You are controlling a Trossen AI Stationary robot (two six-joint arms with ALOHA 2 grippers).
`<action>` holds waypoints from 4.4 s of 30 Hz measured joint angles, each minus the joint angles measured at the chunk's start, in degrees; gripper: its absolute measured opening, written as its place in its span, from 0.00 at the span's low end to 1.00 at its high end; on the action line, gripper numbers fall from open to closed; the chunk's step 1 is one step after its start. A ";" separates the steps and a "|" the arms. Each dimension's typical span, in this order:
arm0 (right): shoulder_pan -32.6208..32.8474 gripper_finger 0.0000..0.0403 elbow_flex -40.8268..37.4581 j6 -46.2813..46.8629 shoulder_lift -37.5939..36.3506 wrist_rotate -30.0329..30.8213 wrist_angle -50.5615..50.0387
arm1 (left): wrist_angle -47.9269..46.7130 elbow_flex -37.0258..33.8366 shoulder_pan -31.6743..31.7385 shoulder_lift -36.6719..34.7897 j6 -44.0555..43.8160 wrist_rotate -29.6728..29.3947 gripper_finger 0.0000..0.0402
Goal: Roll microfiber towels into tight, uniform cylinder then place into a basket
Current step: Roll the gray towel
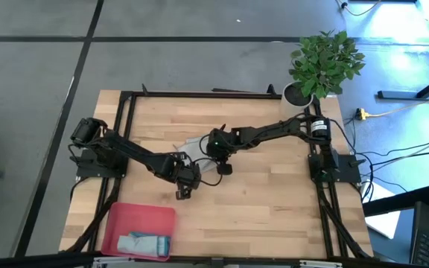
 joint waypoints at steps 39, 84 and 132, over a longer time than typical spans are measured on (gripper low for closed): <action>0.17 0.25 6.15 0.02 0.94 -0.55 -7.67 | -0.52 -5.44 11.26 1.51 -5.51 -1.58 0.00; 14.00 0.33 -17.25 9.17 -22.99 5.65 4.44 | 3.27 -5.53 2.73 1.62 -5.53 1.32 0.00; 14.40 0.33 -22.95 3.26 -5.26 1.51 38.48 | 4.25 -5.60 -3.38 1.75 -6.91 -0.09 0.15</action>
